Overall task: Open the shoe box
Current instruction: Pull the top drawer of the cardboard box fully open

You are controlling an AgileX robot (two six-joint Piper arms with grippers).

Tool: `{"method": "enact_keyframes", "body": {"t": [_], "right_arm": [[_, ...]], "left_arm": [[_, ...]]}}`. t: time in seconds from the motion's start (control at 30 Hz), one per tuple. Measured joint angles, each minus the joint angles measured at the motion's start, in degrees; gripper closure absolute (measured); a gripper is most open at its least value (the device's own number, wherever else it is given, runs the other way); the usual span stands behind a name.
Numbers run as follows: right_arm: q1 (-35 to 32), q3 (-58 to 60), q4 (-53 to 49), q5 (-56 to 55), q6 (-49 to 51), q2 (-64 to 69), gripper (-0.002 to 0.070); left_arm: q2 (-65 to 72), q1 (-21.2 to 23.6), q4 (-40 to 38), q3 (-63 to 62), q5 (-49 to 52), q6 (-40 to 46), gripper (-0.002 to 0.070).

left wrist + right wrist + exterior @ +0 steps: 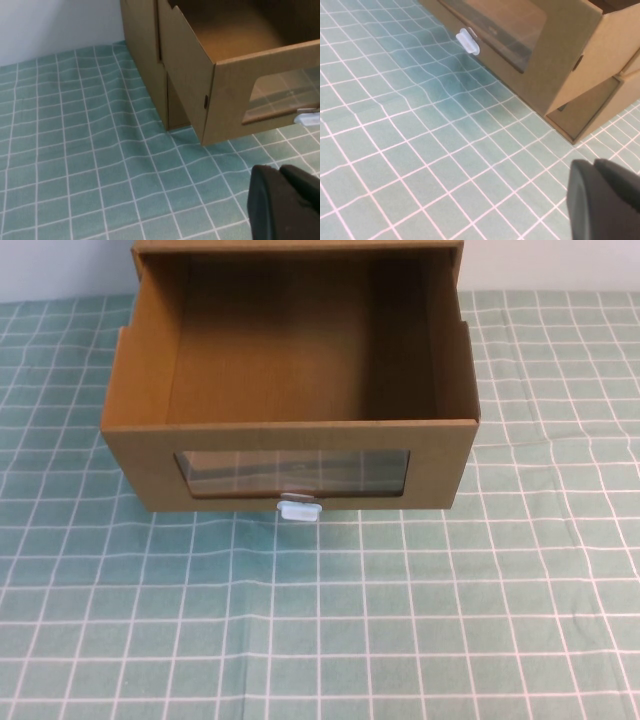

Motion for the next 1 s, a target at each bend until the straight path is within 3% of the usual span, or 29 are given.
{"method": "enact_keyframes", "body": {"t": [0.3,0.63,0.83,1.0], "right_arm": [[0.0,0.0,0.0,0.0,0.0,0.0,0.069],[0.0,0.0,-0.1,0.0,0.0,0.0,0.0689],[0.0,0.0,-0.1,-0.1,0.0,0.0,0.069],[0.0,0.0,-0.1,-0.2,0.0,0.0,0.069]], "left_arm": [[0.0,0.0,0.3,0.0,0.0,0.0,0.068],[0.0,0.0,6.7,0.3,-3.1,0.1,0.068],[-1.5,0.0,8.1,5.8,-11.9,-0.2,0.068],[-8.9,0.0,6.3,19.7,-24.4,-0.7,0.068]]}}
